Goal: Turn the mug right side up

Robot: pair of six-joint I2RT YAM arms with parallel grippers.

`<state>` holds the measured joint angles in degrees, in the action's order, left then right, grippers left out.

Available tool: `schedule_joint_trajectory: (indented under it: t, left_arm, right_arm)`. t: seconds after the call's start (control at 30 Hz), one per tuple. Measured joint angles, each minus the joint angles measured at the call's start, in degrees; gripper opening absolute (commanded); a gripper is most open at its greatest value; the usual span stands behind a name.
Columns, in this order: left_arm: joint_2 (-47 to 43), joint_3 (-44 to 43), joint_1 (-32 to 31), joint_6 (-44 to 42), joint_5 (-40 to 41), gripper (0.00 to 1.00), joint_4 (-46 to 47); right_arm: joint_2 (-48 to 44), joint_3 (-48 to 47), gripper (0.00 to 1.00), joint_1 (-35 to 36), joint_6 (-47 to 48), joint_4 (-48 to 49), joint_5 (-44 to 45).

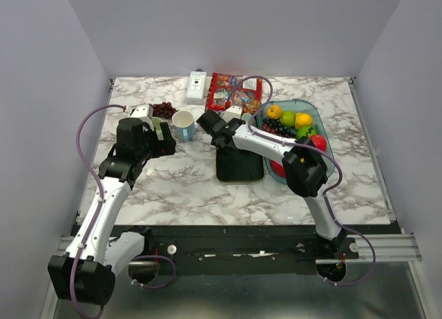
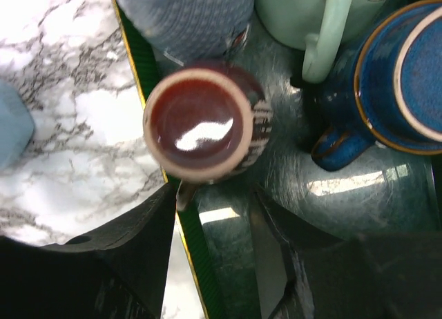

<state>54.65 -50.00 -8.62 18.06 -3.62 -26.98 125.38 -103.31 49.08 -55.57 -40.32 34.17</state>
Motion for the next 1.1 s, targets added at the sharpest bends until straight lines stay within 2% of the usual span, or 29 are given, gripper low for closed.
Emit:
schedule_joint_trajectory:
  t: [0.1,0.4,0.5,0.53,0.63,0.93,1.1]
  left_arm:
    - [0.1,0.0,0.3,0.2,-1.2,0.99,0.2]
    - [1.2,0.0,1.6,0.8,-4.5,0.99,1.5]
    - [1.9,0.0,2.1,1.1,-5.3,0.99,1.6]
    - [1.9,0.0,2.3,1.2,-5.5,0.99,1.6]
    - [2.0,0.0,2.5,1.4,-6.0,0.99,1.6]
    - [2.0,0.0,2.6,1.5,-6.3,0.99,1.6]
    - [2.0,0.0,2.6,1.6,-6.4,0.99,1.6]
  right_arm:
    - [1.6,-1.6,0.52,-0.7,-0.7,-0.1,0.3]
    - [3.2,-2.6,0.34,-1.5,-1.9,-0.1,0.3]
    - [3.2,-2.4,0.22,-1.5,-1.9,-0.1,0.5]
    - [3.2,-2.4,0.13,-1.5,-1.7,0.0,0.6]
    - [3.2,-2.2,0.01,-1.5,-1.1,0.0,0.9]
    - [1.9,0.3,0.00,-1.5,2.1,2.5,1.1]
    - [-4.8,10.1,0.00,-1.5,5.6,7.4,-1.6]
